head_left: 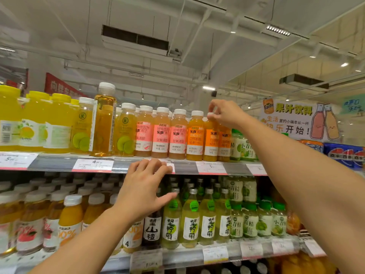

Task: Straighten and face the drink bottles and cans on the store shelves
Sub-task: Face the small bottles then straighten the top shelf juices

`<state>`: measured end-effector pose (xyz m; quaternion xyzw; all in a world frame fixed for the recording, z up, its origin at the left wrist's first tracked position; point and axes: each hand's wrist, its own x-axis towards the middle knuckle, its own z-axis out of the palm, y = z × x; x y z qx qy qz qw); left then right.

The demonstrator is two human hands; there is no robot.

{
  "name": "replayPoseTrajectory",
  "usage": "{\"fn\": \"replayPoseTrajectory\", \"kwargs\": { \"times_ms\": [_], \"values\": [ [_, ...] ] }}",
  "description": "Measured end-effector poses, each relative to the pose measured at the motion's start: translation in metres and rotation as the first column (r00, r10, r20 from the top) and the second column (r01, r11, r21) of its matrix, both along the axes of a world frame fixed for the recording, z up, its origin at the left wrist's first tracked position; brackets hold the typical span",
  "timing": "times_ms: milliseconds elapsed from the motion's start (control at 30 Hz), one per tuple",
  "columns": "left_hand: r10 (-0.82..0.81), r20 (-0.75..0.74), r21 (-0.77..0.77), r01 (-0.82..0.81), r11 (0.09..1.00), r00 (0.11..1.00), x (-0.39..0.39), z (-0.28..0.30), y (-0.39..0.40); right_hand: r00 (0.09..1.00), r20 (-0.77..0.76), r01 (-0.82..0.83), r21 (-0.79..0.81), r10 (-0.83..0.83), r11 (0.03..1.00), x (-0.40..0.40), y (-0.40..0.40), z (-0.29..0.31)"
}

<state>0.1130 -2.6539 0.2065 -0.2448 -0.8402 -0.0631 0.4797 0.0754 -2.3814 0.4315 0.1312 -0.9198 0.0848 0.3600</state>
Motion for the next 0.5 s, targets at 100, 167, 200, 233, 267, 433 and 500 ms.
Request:
{"fn": "replayPoseTrajectory", "kwargs": {
  "times_ms": [100,167,200,233,267,433,500],
  "values": [
    [-0.002,-0.010,-0.003,0.002,1.000,1.000,-0.001,0.000,0.001,1.000,0.013,-0.009,-0.023,0.009,1.000,0.002,0.001,0.000],
    [-0.008,-0.013,0.002,0.008,1.000,1.000,0.001,0.000,0.001,1.000,0.008,-0.006,-0.027,0.007,1.000,0.003,0.001,-0.002],
    [-0.012,-0.010,0.004,0.012,1.000,1.000,0.002,0.000,0.001,1.000,0.000,-0.004,-0.021,0.004,1.000,0.003,0.002,-0.003],
    [-0.014,-0.007,0.003,0.014,1.000,1.000,0.002,0.001,0.001,1.000,-0.006,-0.003,-0.013,0.003,1.000,0.003,0.003,-0.005],
    [-0.014,-0.005,0.000,0.014,1.000,1.000,0.002,0.001,0.001,1.000,-0.015,-0.001,-0.003,0.001,1.000,0.003,0.004,-0.008],
    [0.005,0.008,-0.001,-0.005,1.000,1.000,0.005,0.000,0.001,0.993,-0.112,0.050,0.039,-0.045,0.998,0.014,0.011,-0.034],
    [0.018,0.016,-0.010,-0.018,1.000,1.000,0.007,0.001,0.001,0.974,-0.225,0.042,0.013,-0.038,0.999,0.028,0.012,-0.058]
  ]
}}
